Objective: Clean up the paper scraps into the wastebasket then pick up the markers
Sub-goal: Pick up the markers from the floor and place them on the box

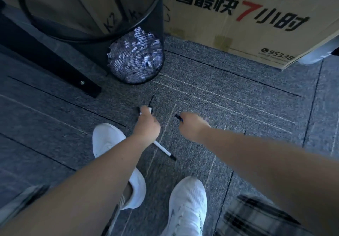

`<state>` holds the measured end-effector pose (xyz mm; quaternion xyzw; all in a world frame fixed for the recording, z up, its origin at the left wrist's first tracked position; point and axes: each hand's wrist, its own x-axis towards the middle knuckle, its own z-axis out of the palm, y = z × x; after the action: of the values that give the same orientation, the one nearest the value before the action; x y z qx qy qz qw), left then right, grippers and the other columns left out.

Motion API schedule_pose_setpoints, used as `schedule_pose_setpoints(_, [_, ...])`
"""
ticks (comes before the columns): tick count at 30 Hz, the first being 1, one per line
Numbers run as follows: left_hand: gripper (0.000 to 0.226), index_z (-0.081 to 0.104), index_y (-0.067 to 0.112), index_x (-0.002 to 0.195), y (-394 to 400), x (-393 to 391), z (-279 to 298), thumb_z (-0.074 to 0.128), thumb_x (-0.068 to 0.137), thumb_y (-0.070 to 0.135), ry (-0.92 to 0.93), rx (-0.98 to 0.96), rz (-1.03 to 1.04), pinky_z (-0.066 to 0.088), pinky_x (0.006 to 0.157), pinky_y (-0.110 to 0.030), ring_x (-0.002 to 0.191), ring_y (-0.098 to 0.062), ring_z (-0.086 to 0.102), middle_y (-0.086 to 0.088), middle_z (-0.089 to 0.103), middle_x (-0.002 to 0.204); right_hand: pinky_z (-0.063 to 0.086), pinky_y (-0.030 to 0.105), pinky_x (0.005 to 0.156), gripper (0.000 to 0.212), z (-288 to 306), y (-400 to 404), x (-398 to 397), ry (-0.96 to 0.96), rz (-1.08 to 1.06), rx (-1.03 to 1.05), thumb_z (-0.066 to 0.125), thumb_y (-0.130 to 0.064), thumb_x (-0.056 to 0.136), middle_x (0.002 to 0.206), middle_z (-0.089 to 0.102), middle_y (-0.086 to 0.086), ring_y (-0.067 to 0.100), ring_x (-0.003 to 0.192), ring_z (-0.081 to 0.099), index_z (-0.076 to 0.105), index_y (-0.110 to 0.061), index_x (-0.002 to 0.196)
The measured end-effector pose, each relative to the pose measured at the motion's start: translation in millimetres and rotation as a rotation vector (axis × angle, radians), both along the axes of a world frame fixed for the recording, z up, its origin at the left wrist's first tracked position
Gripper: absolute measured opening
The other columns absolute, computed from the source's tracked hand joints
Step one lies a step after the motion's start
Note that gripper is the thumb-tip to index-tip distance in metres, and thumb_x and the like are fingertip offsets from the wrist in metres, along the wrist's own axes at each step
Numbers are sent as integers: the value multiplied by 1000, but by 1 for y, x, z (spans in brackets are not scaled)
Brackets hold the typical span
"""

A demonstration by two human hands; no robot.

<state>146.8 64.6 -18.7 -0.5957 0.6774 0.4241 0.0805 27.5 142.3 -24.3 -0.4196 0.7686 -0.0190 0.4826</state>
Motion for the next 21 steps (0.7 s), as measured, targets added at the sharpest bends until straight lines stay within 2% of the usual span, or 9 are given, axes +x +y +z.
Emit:
schedule_pose_setpoints(1, [31,26,6,126,-4,4,1,35,96,9,-12,1,40,45,59,-41,68,-27,51,-5,39,71,49,32,58,16,1,-4,6,-19,-1,-2,37,-15,95,82,56,5,22,67,56,50,-11,103])
schedule_pose_setpoints(3, [25,32,4,120,-11,11,1,36,98,14,-3,-20,82,37,61,-36,67,-24,46,-7,44,76,57,34,62,13,1,-7,19,-18,61,16,42,-25,93,79,60,2,20,69,62,49,-16,98])
schedule_pose_setpoints(6, [18,41,5,106,-21,18,1,45,96,19,38,-3,102,36,62,-31,69,-21,47,-9,49,85,56,39,76,39,-6,-9,38,21,243,88,58,-45,87,93,62,0,22,87,61,53,-14,109])
schedule_pose_setpoints(8, [17,41,7,99,-26,22,0,51,93,20,28,14,83,34,54,-27,60,-13,46,-4,48,78,55,39,76,55,-15,-13,46,55,297,94,64,-54,80,102,63,1,24,93,60,52,-15,117])
schedule_pose_setpoints(10, [19,42,9,93,-30,26,-2,57,90,19,4,17,67,33,49,-23,58,-9,46,0,47,72,54,37,73,56,-23,-16,52,94,350,109,65,-52,80,104,63,3,25,94,61,51,-14,119])
schedule_pose_setpoints(12, [22,44,8,93,-32,29,-5,62,87,20,-34,18,48,37,57,-25,66,-17,51,-4,52,80,53,35,68,42,-26,-18,55,120,371,117,63,-41,85,101,62,5,25,91,61,53,-14,117])
schedule_pose_setpoints(15, [33,49,1,105,-30,31,-11,65,85,22,-129,24,38,37,65,-29,87,-28,57,-14,58,100,55,35,63,16,-24,-18,55,106,284,101,56,-24,87,82,57,1,23,78,62,55,-15,101])
schedule_pose_setpoints(17, [41,48,0,110,-25,33,-18,67,83,25,-179,59,49,38,64,-29,94,-30,60,-14,60,105,58,34,60,5,-21,-17,48,87,149,61,53,-21,86,77,55,-1,18,71,62,52,-17,89])
schedule_pose_setpoints(21, [45,46,2,114,-13,33,-30,66,84,29,-234,130,97,44,60,-30,91,-28,64,-14,63,107,59,39,60,13,-12,-27,29,83,-76,-29,44,-29,89,78,60,3,22,67,64,50,-17,91])
